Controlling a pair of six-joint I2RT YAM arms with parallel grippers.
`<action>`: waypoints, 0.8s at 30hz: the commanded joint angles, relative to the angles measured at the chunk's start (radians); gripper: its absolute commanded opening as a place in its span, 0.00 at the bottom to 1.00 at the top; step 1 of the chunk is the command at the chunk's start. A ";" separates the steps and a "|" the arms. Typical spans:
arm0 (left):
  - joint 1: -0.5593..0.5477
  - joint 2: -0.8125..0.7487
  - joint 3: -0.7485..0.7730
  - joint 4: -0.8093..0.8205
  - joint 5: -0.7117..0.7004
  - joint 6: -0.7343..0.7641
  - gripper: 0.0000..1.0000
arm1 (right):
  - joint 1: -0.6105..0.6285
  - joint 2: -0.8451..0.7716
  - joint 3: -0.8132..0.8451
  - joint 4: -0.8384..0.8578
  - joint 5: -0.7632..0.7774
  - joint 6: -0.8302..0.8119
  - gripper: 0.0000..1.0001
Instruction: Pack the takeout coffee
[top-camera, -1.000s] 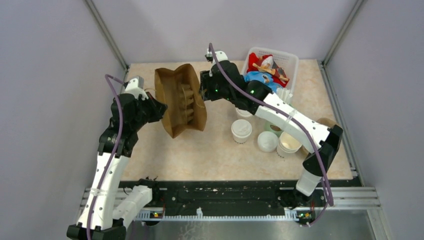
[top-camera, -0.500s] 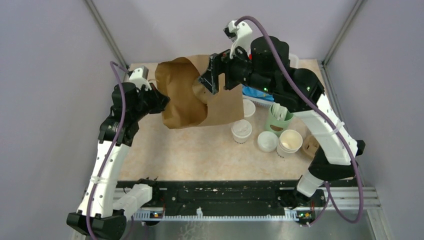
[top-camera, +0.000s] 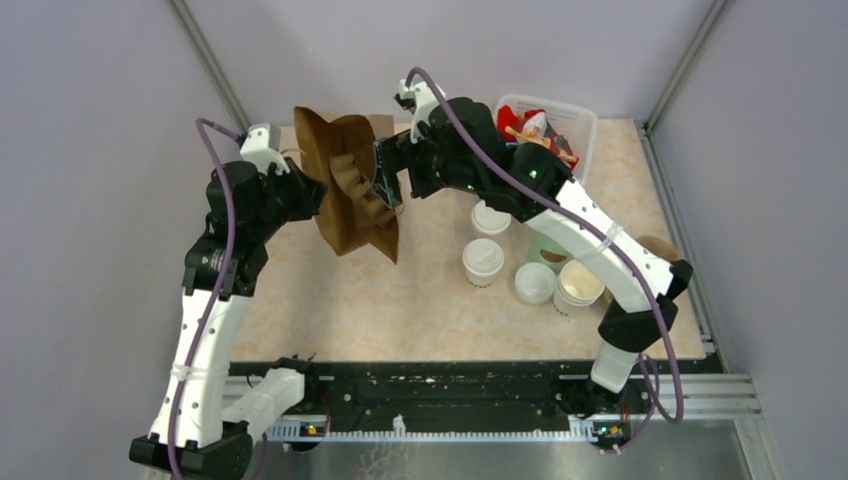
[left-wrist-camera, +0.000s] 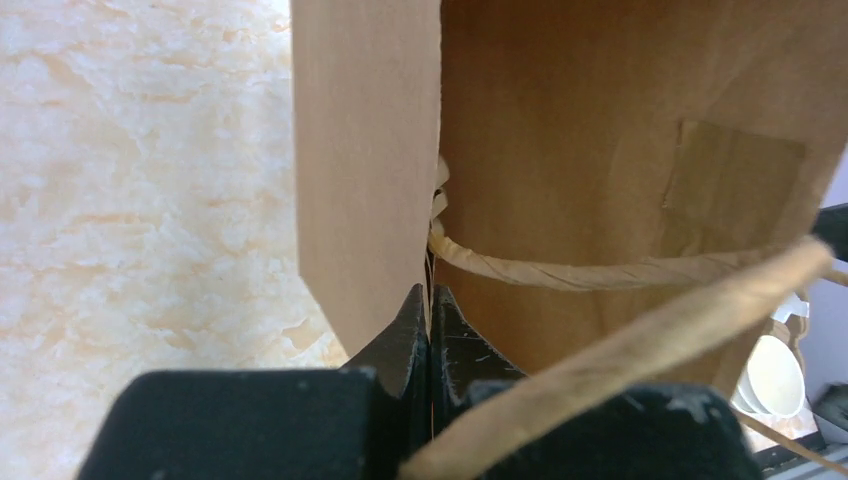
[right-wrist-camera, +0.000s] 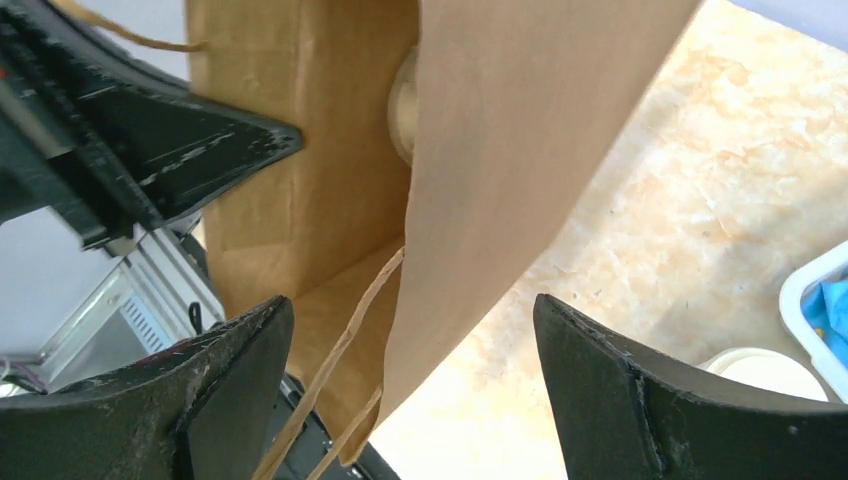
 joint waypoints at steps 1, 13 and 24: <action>0.002 -0.031 0.019 0.046 -0.018 -0.023 0.00 | 0.000 -0.002 -0.019 0.088 0.079 0.021 0.89; 0.003 -0.085 -0.063 0.009 0.046 0.012 0.00 | -0.169 -0.015 -0.185 0.348 -0.481 0.256 0.92; 0.002 -0.052 -0.072 0.010 0.037 0.015 0.00 | -0.155 0.053 0.069 0.218 -0.415 0.213 0.94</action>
